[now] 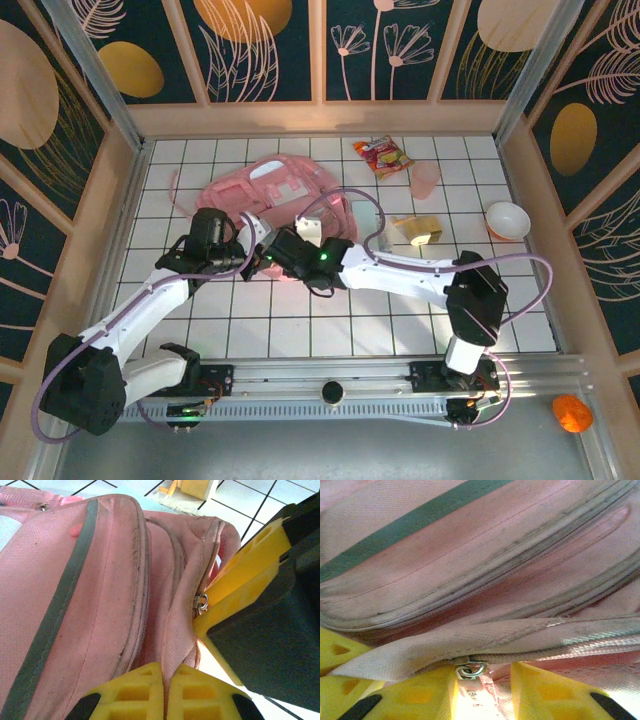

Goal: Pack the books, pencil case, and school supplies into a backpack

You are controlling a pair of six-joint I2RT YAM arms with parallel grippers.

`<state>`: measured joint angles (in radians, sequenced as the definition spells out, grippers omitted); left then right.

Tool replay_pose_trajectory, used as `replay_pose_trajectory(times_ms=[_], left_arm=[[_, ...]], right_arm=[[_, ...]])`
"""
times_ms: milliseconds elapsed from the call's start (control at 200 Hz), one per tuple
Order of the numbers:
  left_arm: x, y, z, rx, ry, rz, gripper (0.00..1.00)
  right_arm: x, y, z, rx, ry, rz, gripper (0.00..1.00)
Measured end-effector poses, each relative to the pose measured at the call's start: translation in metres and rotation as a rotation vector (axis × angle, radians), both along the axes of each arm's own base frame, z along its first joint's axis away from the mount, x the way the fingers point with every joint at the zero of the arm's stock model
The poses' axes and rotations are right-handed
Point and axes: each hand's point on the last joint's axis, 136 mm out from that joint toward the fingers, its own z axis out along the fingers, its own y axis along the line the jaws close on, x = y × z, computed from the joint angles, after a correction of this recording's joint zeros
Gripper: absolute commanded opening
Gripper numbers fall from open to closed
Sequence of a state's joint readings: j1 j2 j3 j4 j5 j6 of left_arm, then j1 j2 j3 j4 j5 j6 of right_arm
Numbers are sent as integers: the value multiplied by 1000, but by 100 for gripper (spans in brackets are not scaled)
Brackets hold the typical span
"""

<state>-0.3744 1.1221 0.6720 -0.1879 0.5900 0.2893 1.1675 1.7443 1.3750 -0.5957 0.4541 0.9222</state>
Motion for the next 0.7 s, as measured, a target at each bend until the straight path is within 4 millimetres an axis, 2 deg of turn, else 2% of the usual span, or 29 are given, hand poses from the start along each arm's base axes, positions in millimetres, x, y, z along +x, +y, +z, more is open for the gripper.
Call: replay_pose_trajectory(times_ms=[230, 330, 576, 701], left_arm=[[0, -1, 1, -1, 0, -4, 0], [1, -2, 2, -3, -2, -4, 0], [1, -3, 3, -4, -2, -4, 0], [1, -3, 3, -5, -3, -6, 0]], right_arm=[[0, -5, 3, -21, -15, -25, 28], [0, -6, 4, -17, -16, -33, 21], [-1, -7, 8, 7, -28, -35, 12], [-1, -15, 8, 12, -28, -46, 13]])
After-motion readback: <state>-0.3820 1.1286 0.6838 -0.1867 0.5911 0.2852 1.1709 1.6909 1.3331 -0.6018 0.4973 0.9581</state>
